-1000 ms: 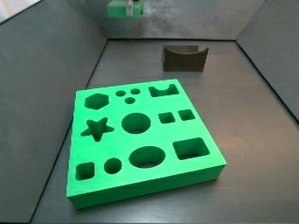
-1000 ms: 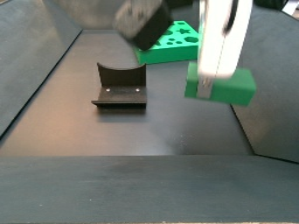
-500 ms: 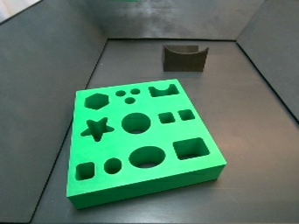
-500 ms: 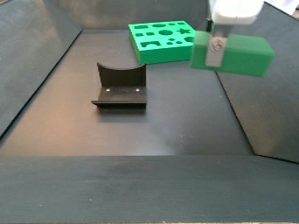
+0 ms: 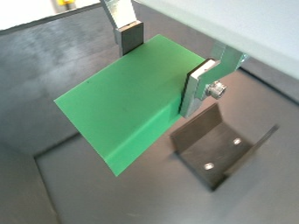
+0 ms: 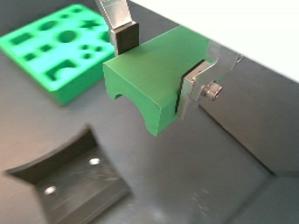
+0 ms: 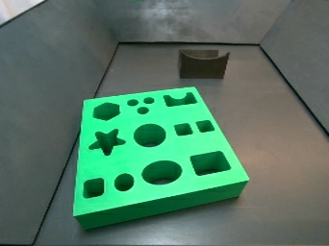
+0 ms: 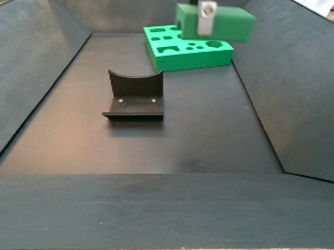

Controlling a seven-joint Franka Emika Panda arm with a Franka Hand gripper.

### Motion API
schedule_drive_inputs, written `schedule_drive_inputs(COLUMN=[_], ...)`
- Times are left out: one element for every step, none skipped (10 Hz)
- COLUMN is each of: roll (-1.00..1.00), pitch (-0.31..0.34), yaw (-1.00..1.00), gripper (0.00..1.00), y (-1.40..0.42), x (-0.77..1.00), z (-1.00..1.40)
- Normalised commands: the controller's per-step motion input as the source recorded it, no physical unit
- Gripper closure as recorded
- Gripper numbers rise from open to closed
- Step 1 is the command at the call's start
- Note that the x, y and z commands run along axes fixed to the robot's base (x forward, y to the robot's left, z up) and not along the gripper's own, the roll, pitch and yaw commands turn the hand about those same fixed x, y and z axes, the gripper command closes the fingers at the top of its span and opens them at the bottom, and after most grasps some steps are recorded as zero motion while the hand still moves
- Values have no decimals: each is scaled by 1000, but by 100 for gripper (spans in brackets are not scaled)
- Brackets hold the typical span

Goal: Pick up the arch object. Move up. Place the arch object on the fixture. Regrasp the arch object. Rotate the arch object. Move to above the board. Insert the arch object.
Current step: Place the arch object on the fixture.

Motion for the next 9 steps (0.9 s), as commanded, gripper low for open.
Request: schedule_drive_inputs(roll=[47, 50, 52, 54, 57, 63, 67, 72, 77], pitch=[7, 15, 22, 29, 35, 45, 52, 62, 70], yaw=[1000, 1000, 1000, 1000, 1000, 1000, 1000, 1000, 1000], gripper=[100, 100, 100, 100, 100, 100, 100, 100, 100], y=[-521, -438, -372, -314, -263, -197, -152, -117, -93], x=[1000, 1000, 1000, 1000, 1000, 1000, 1000, 1000, 1000], z=[171, 147, 124, 100, 83, 60, 48, 33, 25])
